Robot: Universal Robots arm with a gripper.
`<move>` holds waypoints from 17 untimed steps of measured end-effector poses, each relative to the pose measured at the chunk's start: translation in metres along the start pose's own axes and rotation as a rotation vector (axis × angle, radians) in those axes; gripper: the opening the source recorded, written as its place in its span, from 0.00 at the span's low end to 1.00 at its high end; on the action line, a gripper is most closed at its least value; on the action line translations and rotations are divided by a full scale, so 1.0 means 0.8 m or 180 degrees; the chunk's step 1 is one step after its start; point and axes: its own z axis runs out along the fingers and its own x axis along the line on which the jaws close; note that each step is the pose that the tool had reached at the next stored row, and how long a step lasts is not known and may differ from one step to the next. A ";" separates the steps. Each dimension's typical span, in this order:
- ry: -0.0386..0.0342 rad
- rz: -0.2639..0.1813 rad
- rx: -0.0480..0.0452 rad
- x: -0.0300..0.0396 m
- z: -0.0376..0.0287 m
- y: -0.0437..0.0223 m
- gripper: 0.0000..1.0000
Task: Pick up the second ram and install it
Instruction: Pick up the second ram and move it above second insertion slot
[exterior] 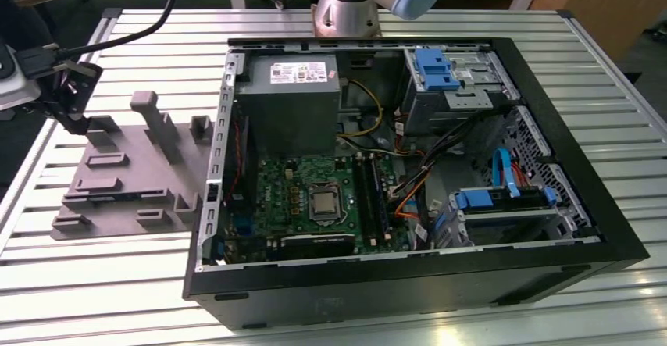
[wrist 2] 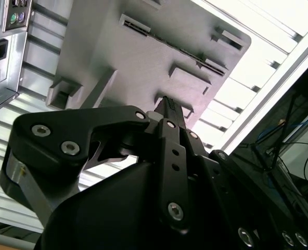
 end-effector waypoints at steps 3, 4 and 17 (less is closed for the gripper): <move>0.0000 -0.0021 0.0001 0.0000 0.0000 0.0000 0.11; 0.0001 -0.0032 0.0002 0.0000 0.0000 0.0000 0.11; 0.0015 -0.0492 0.0001 0.0000 0.0004 0.0000 0.11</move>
